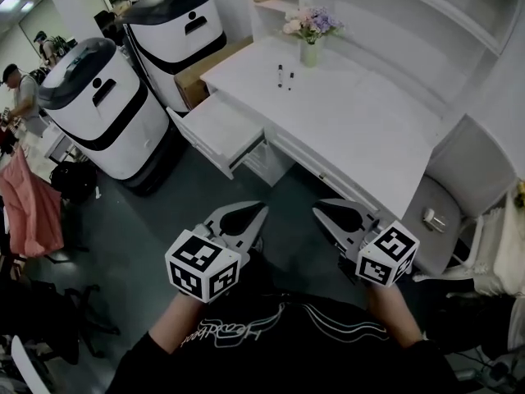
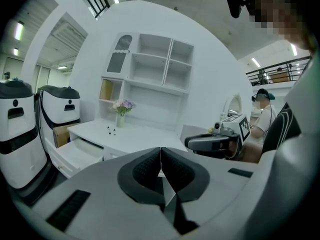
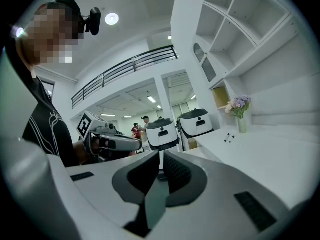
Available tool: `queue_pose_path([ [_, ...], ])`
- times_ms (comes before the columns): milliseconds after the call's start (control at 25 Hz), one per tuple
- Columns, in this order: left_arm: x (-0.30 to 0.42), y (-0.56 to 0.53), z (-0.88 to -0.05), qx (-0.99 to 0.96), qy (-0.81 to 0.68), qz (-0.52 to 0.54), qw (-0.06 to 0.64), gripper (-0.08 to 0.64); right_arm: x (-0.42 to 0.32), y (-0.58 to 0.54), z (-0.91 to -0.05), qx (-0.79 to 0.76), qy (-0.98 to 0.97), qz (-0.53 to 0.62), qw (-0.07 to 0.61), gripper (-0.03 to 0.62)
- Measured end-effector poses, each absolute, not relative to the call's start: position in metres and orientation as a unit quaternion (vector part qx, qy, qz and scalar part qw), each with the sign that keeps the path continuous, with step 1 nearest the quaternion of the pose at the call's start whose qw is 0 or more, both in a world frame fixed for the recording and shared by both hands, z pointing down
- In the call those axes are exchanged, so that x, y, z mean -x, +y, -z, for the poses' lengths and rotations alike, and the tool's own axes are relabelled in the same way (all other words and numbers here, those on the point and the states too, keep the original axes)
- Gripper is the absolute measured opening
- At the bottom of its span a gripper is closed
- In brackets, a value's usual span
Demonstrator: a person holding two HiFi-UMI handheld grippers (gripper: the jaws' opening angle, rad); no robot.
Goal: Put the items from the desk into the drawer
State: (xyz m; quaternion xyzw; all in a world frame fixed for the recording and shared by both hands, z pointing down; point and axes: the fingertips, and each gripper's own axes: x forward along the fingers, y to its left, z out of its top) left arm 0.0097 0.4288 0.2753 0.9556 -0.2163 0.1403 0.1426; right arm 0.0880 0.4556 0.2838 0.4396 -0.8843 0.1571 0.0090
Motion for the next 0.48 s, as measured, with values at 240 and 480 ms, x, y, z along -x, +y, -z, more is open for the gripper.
queue_pose_path([
  [240,-0.014,0.311,-0.291,-0.952,-0.214,-0.144,0.166,0.021,-0.097,0.345,-0.301,-0.451,-0.874,-0.182,0.008,0.054],
  [480,-0.003,0.175,-0.298,-0.949,-0.206,-0.157,0.177,0.021,-0.094,0.223,-0.307,-0.468,-0.858,-0.212,-0.004,0.055],
])
